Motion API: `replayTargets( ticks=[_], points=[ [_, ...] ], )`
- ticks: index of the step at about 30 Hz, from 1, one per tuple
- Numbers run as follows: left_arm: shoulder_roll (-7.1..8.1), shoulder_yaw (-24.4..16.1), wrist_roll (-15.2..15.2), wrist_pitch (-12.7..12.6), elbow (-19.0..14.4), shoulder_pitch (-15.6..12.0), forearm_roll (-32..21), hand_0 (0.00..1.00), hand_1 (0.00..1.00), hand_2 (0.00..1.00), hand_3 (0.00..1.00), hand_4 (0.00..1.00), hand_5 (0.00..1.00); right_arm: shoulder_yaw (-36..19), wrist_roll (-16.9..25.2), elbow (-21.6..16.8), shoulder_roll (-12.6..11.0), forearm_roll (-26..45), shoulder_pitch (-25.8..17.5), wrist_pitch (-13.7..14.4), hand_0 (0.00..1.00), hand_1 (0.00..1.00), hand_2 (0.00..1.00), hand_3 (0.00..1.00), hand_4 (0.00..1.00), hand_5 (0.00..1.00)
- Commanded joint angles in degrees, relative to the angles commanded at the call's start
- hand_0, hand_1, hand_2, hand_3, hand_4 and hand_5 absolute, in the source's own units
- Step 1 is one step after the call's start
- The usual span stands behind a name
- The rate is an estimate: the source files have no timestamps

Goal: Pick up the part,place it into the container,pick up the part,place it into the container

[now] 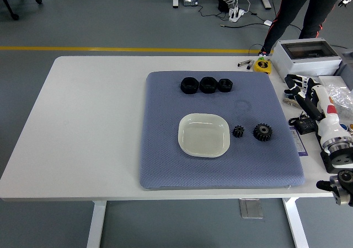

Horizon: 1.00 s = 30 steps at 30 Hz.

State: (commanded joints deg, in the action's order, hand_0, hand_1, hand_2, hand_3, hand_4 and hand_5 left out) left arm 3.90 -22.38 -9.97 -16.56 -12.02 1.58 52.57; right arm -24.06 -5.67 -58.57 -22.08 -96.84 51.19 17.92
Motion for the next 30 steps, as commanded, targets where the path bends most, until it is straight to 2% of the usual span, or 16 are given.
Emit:
replayTargets(
  ticks=[2, 3, 8, 10, 15, 20, 23, 26, 30],
  points=[
    [0.08, 0.6, 0.1, 0.0, -0.1, 0.0, -0.6, 0.674, 0.657, 0.709, 0.620, 0.617, 0.686, -0.2, 0.4, 0.3, -0.1, 1.2, -0.2, 0.4, 0.703, 0.721, 0.774, 0.776, 0.998, 0.564],
    [0.15, 1.3, 0.2, -0.1, -0.1, 0.0, -1.3, 0.673, 0.655, 0.716, 0.619, 0.617, 0.685, -0.4, 0.8, 0.6, -0.2, 3.0, -0.3, 0.9, 0.855, 0.824, 0.844, 0.830, 0.998, 0.563],
    [0.28, 4.0, 0.8, -0.5, -0.1, 0.0, -5.5, 0.673, 0.655, 0.716, 0.619, 0.617, 0.685, -2.1, 4.5, 1.1, -0.9, 14.0, -2.2, 3.9, 0.855, 0.824, 0.844, 0.830, 0.998, 0.563],
    [0.28, 4.8, 1.0, -0.7, -0.1, -0.2, -6.8, 0.675, 0.656, 0.720, 0.620, 0.615, 0.680, -2.4, 6.4, 1.5, -1.2, 18.6, -3.0, 5.0, 0.870, 0.843, 0.851, 0.863, 0.998, 0.564],
    [0.16, 4.8, 0.5, -0.9, -0.3, 0.1, -6.2, 0.674, 0.654, 0.720, 0.621, 0.614, 0.681, -2.5, 8.2, 2.4, -1.6, 29.2, -3.7, 6.4, 0.865, 0.842, 0.856, 0.881, 0.998, 0.548],
    [-0.21, 5.7, 0.4, -2.2, -0.4, -0.8, -9.3, 0.674, 0.654, 0.720, 0.621, 0.614, 0.681, -1.9, 7.1, 2.9, -1.0, 29.4, -4.6, 7.5, 0.865, 0.842, 0.856, 0.881, 0.998, 0.548],
    [-0.24, 2.7, -1.0, -1.2, -0.6, 0.2, -4.4, 0.669, 0.657, 0.718, 0.621, 0.615, 0.681, -1.7, 6.6, 3.0, -1.9, 28.6, -4.0, 7.0, 0.868, 0.840, 0.853, 0.880, 0.998, 0.559],
    [0.01, 5.3, -0.6, -1.0, -0.8, 0.6, -5.1, 0.669, 0.657, 0.718, 0.621, 0.615, 0.681, -2.5, 6.2, 2.9, -2.5, 27.1, -4.2, 7.2, 0.868, 0.840, 0.853, 0.880, 0.998, 0.559],
    [-0.53, 3.3, -1.2, -1.5, -0.6, 1.0, -3.5, 0.672, 0.661, 0.724, 0.622, 0.616, 0.667, -2.6, 5.8, 3.5, -3.2, 26.4, -4.5, 6.7, 0.868, 0.838, 0.849, 0.872, 0.998, 0.556]
  ],
)
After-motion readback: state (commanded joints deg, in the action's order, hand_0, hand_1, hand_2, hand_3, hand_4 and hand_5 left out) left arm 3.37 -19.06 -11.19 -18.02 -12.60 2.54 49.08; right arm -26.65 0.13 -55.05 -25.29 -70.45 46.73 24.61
